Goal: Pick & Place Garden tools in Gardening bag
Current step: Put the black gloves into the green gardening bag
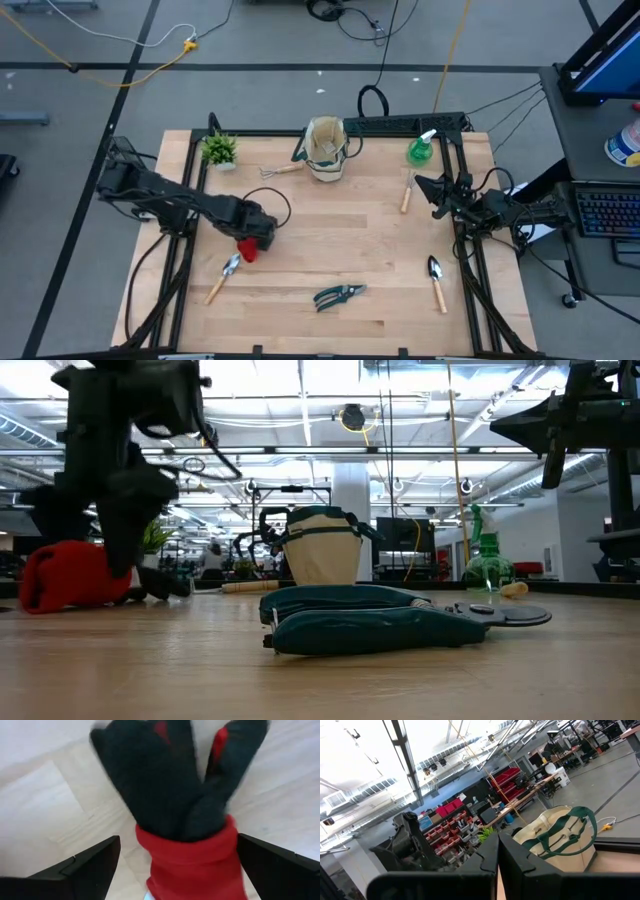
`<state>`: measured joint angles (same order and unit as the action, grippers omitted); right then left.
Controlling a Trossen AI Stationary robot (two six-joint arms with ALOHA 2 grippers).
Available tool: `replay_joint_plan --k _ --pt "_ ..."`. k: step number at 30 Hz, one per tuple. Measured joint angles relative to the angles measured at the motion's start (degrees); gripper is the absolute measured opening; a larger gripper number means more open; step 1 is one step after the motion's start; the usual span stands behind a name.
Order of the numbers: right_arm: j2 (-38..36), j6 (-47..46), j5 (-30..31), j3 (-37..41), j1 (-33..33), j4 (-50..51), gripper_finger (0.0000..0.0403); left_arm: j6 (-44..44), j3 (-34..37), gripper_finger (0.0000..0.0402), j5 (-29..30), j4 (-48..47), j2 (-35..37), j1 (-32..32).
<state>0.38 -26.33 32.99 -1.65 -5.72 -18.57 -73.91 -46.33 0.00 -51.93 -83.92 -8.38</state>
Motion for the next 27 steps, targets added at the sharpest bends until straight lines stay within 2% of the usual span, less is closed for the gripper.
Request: replay_joint_plan --k 10,13,18,27 --pt "0.0 0.0 0.0 0.0 0.0 -0.01 0.0 6.3 -0.19 0.0396 -3.57 9.38 -9.9 -0.02" --pt "0.0 0.0 0.01 0.0 0.01 0.0 0.0 6.75 -0.36 0.0379 -4.14 9.65 -11.17 0.0" --pt "0.0 0.02 0.05 0.0 0.02 0.18 0.0 6.3 -0.21 0.0303 -3.31 9.56 -10.26 -0.07" --pt "0.0 0.17 0.17 0.0 0.0 0.24 0.0 6.35 0.07 0.0111 0.16 10.15 -7.24 -0.02"
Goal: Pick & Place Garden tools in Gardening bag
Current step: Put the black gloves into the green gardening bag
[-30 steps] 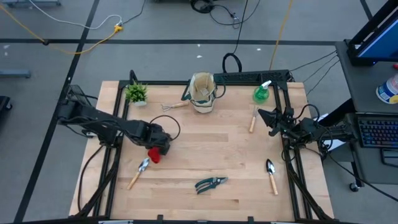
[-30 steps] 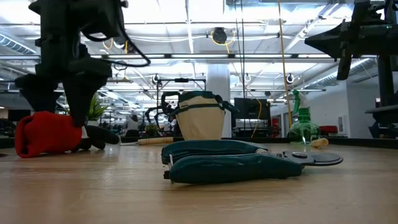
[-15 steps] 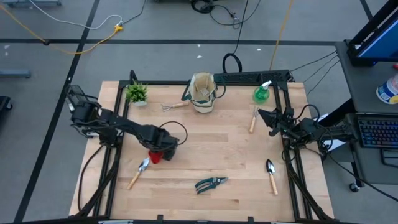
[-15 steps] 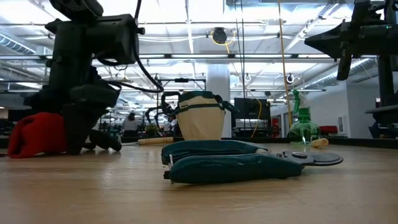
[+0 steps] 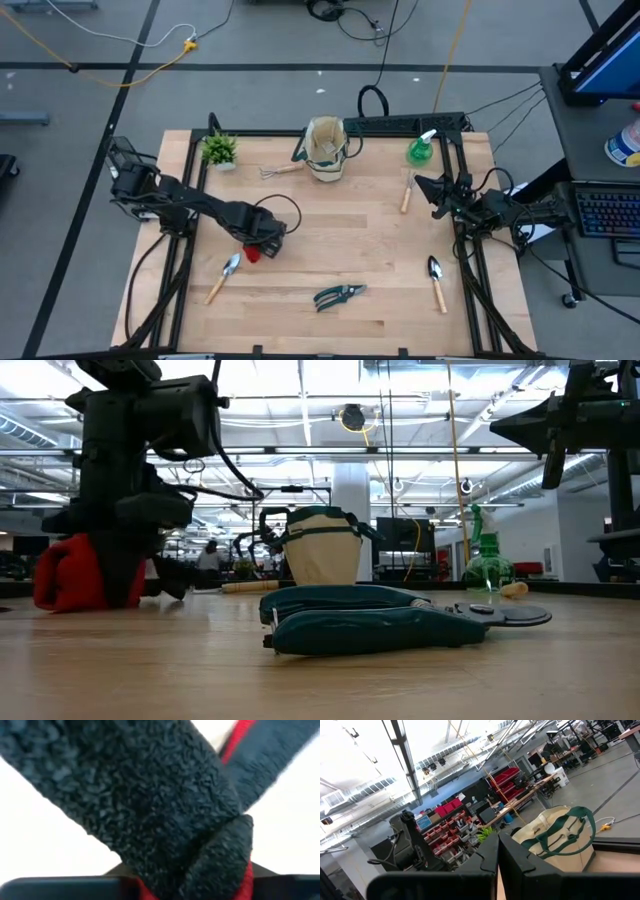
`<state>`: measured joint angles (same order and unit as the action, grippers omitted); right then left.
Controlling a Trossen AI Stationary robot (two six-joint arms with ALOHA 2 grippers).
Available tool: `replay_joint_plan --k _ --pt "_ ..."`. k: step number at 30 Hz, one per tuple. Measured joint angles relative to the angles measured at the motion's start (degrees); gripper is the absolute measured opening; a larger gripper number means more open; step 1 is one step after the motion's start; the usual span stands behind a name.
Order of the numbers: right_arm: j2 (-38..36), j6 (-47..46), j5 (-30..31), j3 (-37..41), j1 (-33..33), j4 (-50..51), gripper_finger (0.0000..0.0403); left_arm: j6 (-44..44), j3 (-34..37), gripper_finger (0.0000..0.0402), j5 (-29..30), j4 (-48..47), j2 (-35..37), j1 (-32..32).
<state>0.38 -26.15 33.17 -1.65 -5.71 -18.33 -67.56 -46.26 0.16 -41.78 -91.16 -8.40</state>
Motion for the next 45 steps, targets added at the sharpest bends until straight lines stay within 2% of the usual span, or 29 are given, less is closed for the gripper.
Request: replay_joint_plan --k 2,3,9,13,18,25,34,39,42,45 --pt "0.0 0.0 0.0 0.0 0.0 -0.02 0.0 0.41 0.11 0.0076 0.94 0.03 1.23 0.09" --pt "0.0 -0.02 -0.03 0.0 0.0 -0.02 0.0 0.43 0.13 0.0072 1.38 0.16 1.96 0.09" --pt "0.0 -0.1 -0.11 0.0 0.01 -0.03 0.0 0.5 0.08 0.0072 1.36 2.96 10.24 0.94" --pt "0.02 0.0 -0.13 0.0 0.01 -0.04 0.0 2.62 0.06 0.0072 1.68 10.29 16.96 1.55" --pt "0.0 0.02 -0.14 0.0 0.02 -0.03 0.0 10.98 -0.05 0.0072 1.65 27.29 23.63 1.57" --pt "0.04 0.5 -0.16 0.0 0.0 0.74 0.0 20.69 -0.13 0.0072 1.55 54.77 25.67 1.57" --pt "0.04 3.36 -0.17 0.0 0.02 1.0 0.0 26.54 -0.09 0.0072 2.3 74.58 24.59 0.37" --pt "0.04 3.37 -0.17 0.0 0.0 1.03 0.0 32.63 -0.09 0.0072 9.94 83.33 23.71 -1.43" --pt "0.04 3.39 -0.17 0.0 0.01 1.01 0.0 38.26 -0.2 0.0072 19.16 87.72 23.11 -2.88" --pt "0.04 3.37 -0.17 0.0 0.0 1.02 0.0 42.29 -0.13 0.0072 29.05 87.11 22.67 -4.31"
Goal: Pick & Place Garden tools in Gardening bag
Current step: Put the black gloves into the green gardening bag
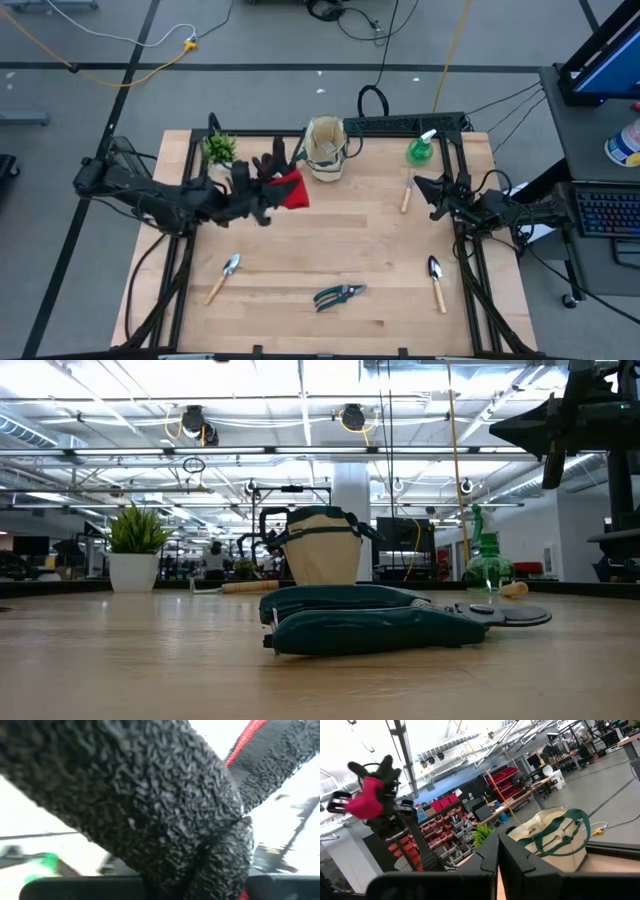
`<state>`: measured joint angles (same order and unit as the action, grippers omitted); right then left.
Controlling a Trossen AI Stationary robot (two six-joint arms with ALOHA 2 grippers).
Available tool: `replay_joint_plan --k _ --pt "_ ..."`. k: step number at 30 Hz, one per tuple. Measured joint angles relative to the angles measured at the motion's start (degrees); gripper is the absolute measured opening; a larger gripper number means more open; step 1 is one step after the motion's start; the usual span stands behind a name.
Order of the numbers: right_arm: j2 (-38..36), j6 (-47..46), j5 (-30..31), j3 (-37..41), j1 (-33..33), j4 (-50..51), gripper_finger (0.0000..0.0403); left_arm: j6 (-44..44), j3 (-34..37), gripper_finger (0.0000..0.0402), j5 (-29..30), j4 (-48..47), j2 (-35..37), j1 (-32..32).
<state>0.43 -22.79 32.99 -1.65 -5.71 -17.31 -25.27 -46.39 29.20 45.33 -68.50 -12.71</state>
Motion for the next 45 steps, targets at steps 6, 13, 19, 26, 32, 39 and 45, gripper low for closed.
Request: replay_joint_plan --k 6,13,19,26,32,39,45 --pt "0.0 0.0 0.0 0.0 0.02 -0.03 0.0 4.94 -3.27 0.0072 15.23 -2.48 -3.53 -0.92" --pt "0.0 -0.04 0.0 0.0 0.02 -0.01 0.0 10.42 -13.61 0.0072 26.94 -16.39 -10.46 0.33" --pt "0.02 -0.04 0.0 0.0 0.02 -0.01 0.0 13.66 -26.62 0.0072 29.47 -38.06 -16.23 3.35" --pt "0.02 -0.04 0.0 0.0 0.02 0.01 0.0 18.19 -38.97 0.0072 23.55 -54.81 -22.3 9.57" --pt "0.0 -0.04 0.0 0.0 0.01 0.02 0.0 18.93 -41.66 0.0072 17.88 -58.85 -23.85 15.2" --pt "0.01 -0.04 0.0 0.0 0.01 0.01 0.0 8.86 -41.68 0.0072 9.55 -63.33 -23.91 21.59" --pt "0.02 -0.04 0.0 0.0 0.02 0.06 0.0 1.67 -41.7 0.0072 6.21 -65.16 -25.28 24.85"
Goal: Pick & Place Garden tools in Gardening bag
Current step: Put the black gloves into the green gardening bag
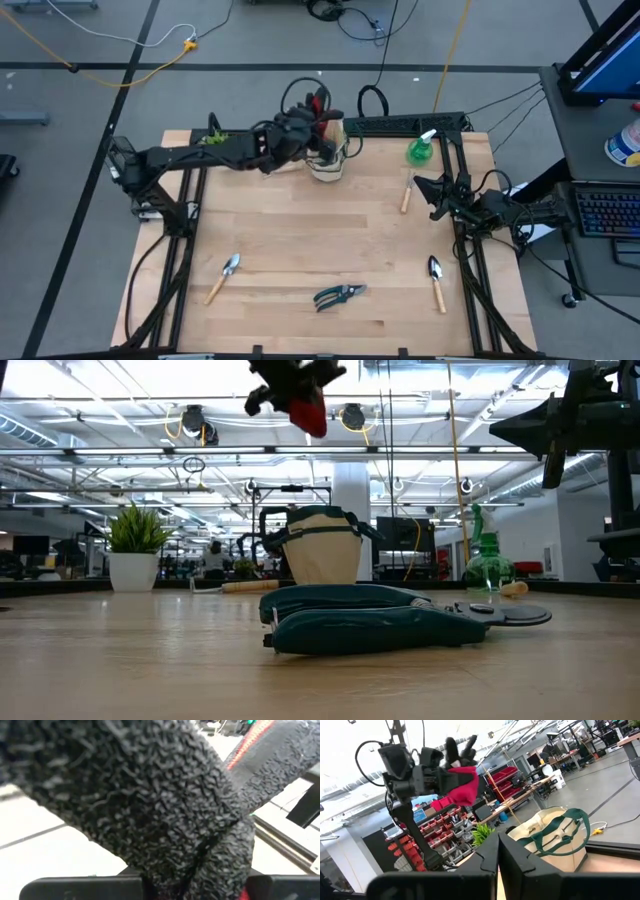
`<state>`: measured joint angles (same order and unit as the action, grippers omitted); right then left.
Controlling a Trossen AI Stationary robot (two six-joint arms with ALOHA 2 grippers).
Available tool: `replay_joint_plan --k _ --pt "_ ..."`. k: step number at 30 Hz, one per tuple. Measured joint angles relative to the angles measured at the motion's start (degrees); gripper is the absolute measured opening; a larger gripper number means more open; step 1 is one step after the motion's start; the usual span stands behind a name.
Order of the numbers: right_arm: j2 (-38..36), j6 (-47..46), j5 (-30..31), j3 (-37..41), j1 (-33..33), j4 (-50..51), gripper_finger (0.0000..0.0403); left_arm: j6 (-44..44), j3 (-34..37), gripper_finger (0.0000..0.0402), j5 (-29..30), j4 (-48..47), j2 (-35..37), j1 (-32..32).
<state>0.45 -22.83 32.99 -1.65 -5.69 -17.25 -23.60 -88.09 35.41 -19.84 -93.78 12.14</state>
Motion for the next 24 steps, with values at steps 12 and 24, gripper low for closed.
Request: replay_joint_plan --k 12,24 --pt "-0.02 0.0 0.0 0.0 -0.02 -0.05 0.0 -2.64 0.0 0.0072 -2.77 2.83 -7.16 4.31" --pt "0.0 -0.02 0.0 0.0 -0.01 0.0 0.0 -2.66 -3.88 0.0072 -6.95 4.27 -16.14 7.93"
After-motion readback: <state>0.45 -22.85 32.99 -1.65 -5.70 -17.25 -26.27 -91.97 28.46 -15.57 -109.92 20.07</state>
